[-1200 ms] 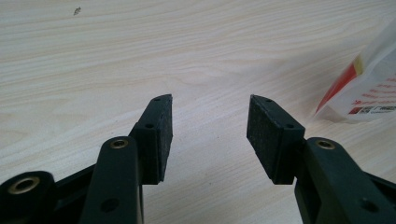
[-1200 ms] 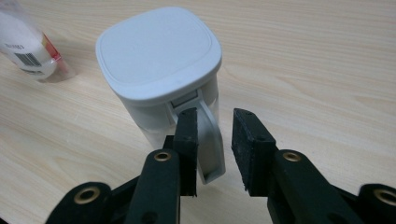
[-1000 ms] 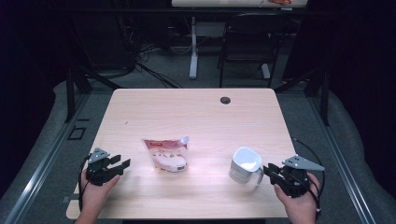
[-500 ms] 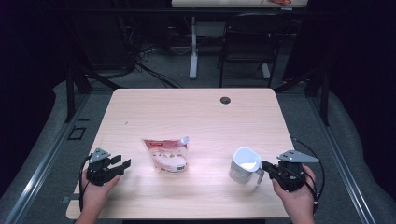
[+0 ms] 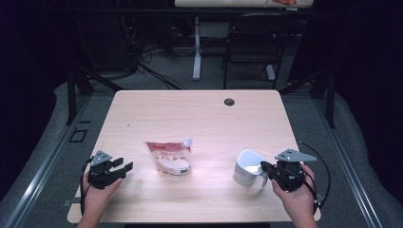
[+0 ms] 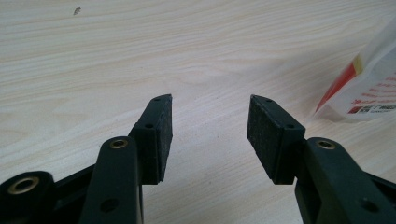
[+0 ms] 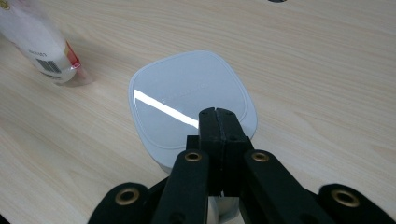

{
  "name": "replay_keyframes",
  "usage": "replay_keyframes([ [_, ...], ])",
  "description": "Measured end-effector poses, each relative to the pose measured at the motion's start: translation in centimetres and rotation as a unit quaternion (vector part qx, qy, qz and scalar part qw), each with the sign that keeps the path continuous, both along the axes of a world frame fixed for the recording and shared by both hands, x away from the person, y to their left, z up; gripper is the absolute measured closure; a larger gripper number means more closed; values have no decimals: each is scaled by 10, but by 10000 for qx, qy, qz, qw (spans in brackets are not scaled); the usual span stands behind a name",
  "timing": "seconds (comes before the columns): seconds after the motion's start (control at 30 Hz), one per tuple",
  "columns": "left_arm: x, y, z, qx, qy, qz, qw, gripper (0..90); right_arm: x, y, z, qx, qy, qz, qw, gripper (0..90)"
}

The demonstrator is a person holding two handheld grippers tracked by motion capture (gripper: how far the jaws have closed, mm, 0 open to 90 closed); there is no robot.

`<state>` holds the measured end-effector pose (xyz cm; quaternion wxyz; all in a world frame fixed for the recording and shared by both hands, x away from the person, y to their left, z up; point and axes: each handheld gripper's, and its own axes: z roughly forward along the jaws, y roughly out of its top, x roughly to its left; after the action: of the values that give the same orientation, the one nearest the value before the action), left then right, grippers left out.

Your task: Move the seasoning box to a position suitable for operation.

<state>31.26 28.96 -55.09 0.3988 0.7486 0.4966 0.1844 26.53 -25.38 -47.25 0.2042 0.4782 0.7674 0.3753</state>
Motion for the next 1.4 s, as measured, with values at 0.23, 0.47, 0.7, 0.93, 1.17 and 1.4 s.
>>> replay_keyframes([
  [0.23, 0, 0, 0, 30, 25, -14, 10000, 506, 0, -1, -1, 38, -17, 17, 10000, 900],
  [0.47, 0, 0, 0, 56, 49, -37, 10000, 506, -2, -4, -2, 134, -29, -13, 9999, 900],
  [0.7, 0, 0, 0, 58, 56, -45, 10000, 506, -4, -7, -4, 217, -52, -23, 9997, 900],
  [0.93, 0, 0, 0, 55, 57, -44, 10000, 506, -6, -8, -4, 240, -65, -21, 9997, 900],
  [1.17, 0, 0, 0, 53, 55, -44, 10000, 506, -6, -9, -5, 299, -85, -51, 9995, 900],
  [1.4, 0, -1, 0, 55, 55, -42, 10000, 505, -8, -11, -6, 355, -93, -73, 9993, 900],
])
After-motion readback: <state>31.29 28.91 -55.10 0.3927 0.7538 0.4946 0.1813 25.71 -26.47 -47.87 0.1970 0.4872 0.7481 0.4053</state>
